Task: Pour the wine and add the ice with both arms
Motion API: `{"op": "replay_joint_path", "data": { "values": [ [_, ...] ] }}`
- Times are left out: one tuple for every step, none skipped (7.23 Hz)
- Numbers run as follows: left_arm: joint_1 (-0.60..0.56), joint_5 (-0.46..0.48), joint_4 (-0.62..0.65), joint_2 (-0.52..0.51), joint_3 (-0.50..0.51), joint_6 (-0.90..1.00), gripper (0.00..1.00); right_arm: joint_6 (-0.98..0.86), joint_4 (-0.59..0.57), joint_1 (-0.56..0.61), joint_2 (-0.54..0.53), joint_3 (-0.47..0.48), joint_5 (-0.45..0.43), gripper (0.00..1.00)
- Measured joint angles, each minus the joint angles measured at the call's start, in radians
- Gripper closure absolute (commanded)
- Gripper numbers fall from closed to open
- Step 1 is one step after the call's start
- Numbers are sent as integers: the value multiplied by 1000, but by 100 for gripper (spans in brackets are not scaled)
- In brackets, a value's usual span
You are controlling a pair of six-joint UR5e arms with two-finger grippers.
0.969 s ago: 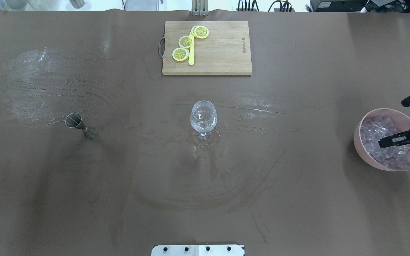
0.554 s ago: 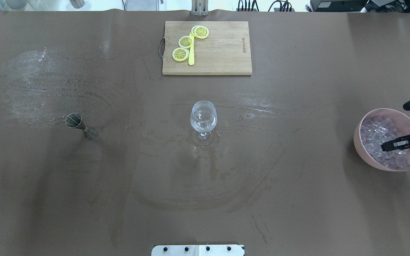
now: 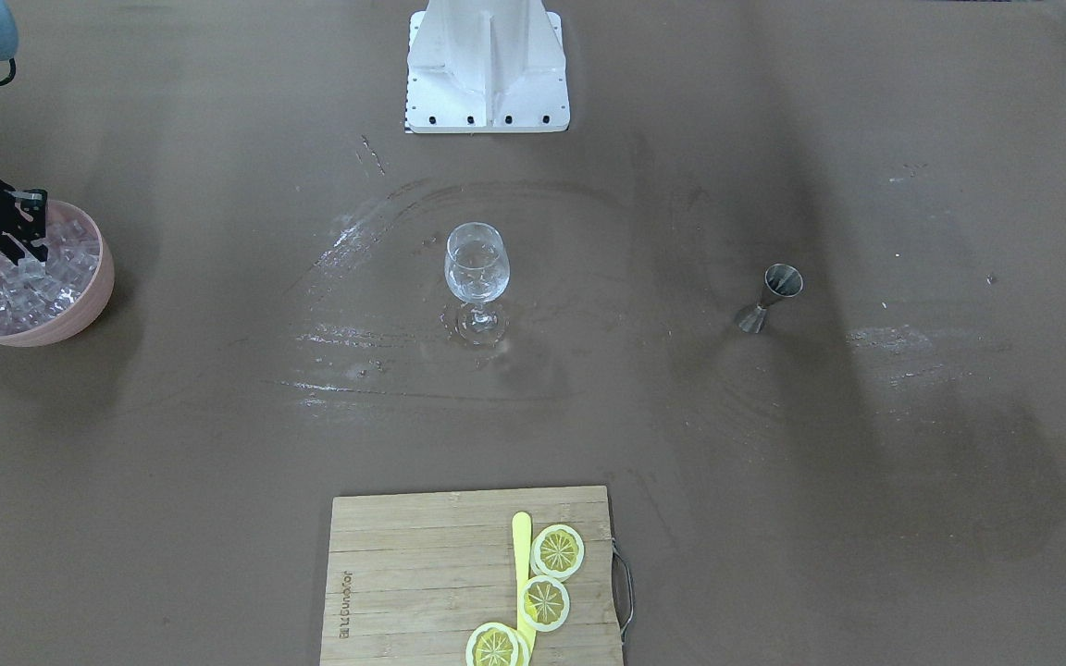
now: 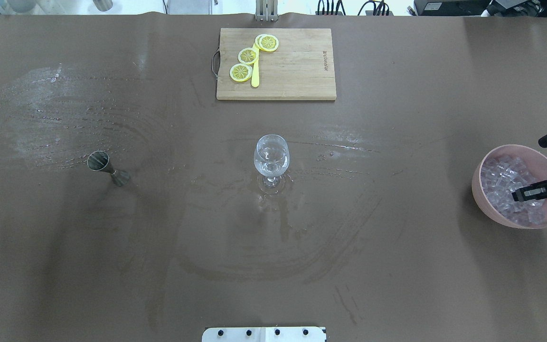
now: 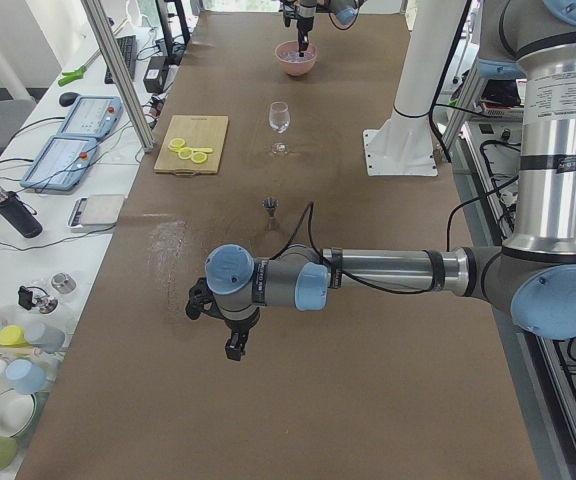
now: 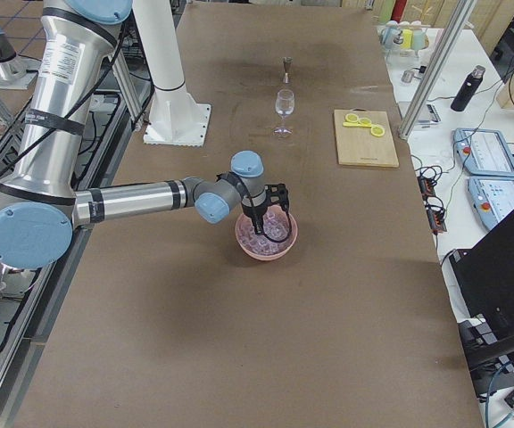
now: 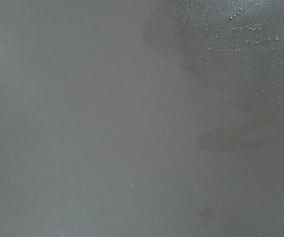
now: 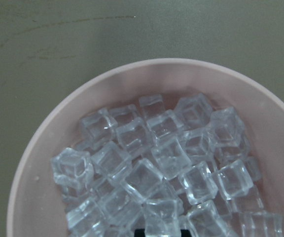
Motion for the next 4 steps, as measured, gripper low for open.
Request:
{"op": "replay_joint_path", "data": {
  "values": [
    [0, 0, 0, 0, 0, 0, 1, 0, -2, 0, 1, 7, 1, 100],
    [0, 0, 0, 0, 0, 0, 1, -1, -5, 3, 2, 24, 3, 100],
    [0, 0, 0, 0, 0, 0, 1, -3, -7, 11, 5, 51, 4, 100],
    [0, 0, 0, 0, 0, 0, 1, -7, -8, 23, 12, 84, 9, 100]
  ]
}}
